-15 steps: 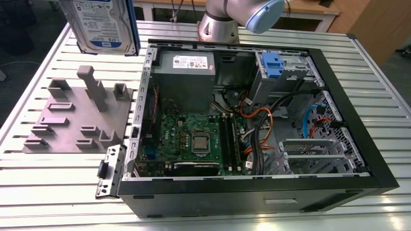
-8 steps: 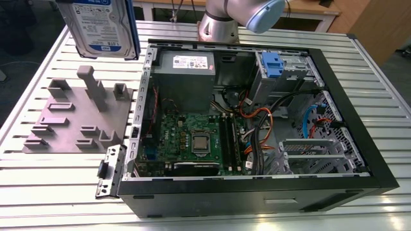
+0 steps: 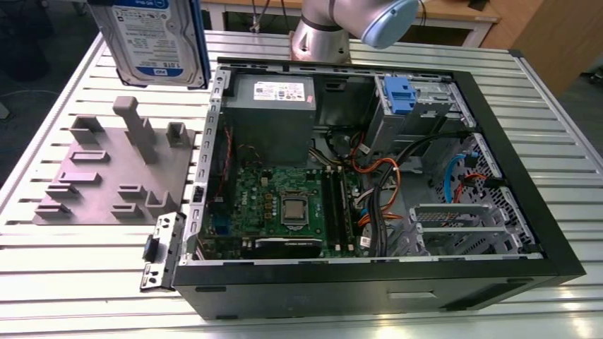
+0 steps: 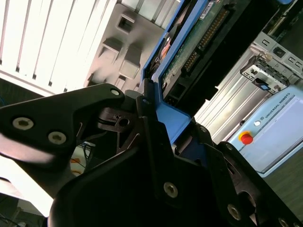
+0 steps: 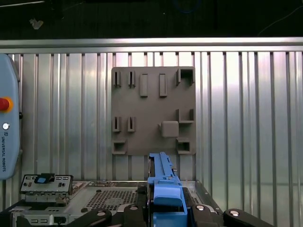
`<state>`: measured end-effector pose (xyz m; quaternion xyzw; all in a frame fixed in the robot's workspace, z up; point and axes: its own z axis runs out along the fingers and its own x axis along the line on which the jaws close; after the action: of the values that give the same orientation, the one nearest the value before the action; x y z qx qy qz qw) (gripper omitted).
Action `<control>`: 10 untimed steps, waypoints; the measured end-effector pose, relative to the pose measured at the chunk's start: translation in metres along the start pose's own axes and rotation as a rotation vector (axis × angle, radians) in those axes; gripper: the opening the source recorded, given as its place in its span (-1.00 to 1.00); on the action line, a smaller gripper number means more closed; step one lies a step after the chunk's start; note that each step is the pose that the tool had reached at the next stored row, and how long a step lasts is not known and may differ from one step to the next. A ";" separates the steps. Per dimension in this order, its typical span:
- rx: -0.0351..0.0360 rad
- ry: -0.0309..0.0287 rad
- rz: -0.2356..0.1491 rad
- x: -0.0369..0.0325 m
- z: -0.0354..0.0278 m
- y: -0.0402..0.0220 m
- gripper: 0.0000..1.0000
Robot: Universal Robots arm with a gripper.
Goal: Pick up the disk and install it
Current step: 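Pick up the disk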
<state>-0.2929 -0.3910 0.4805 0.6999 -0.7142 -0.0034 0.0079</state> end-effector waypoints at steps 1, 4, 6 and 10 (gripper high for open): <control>0.0000 0.0000 0.000 0.0000 0.0000 -0.0004 -0.27; 0.0000 0.0000 0.000 0.0000 0.0000 -0.0011 -0.27; 0.0000 0.0000 0.000 0.0000 0.0000 -0.0016 -0.27; 0.0000 0.0000 0.000 -0.0001 0.0001 -0.0024 -0.27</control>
<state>-0.2904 -0.3910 0.4804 0.6999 -0.7142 -0.0035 0.0079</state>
